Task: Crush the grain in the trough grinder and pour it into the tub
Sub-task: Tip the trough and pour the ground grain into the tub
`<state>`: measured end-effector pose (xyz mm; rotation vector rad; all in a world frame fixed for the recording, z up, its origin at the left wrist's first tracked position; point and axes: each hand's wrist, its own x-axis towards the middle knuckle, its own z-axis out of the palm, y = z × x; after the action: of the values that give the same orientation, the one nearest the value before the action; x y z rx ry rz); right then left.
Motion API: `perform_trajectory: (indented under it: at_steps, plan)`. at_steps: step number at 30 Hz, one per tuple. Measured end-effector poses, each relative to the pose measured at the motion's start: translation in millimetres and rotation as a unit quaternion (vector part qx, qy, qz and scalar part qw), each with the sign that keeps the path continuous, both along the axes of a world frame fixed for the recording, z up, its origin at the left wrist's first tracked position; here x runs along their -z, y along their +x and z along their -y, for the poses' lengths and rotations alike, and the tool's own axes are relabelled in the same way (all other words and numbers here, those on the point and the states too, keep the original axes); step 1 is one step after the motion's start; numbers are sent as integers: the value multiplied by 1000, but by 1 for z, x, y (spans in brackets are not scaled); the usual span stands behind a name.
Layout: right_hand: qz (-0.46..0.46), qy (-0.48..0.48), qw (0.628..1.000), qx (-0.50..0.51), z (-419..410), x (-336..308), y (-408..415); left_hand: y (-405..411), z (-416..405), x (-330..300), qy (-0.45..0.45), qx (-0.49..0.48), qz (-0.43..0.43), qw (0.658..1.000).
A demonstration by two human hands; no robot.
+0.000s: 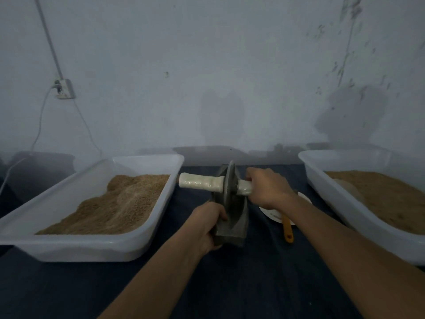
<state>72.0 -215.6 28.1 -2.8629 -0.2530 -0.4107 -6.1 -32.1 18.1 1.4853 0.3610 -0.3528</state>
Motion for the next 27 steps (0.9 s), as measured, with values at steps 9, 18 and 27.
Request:
perform_trajectory:
  at_steps: [9, 18, 27]
  plan:
    - [-38, -15, 999, -35, 14, 8, 12, 3, 10, 11, -21, 14, -7, 1000]
    - [-67, -40, 996, -49, 17, 11, 17, 10, 2, 14, 52, 57, 3, 997]
    - [-41, -88, 994, -44, 11, 7, 15, 16, -5, 23, 133, 76, 30, 988]
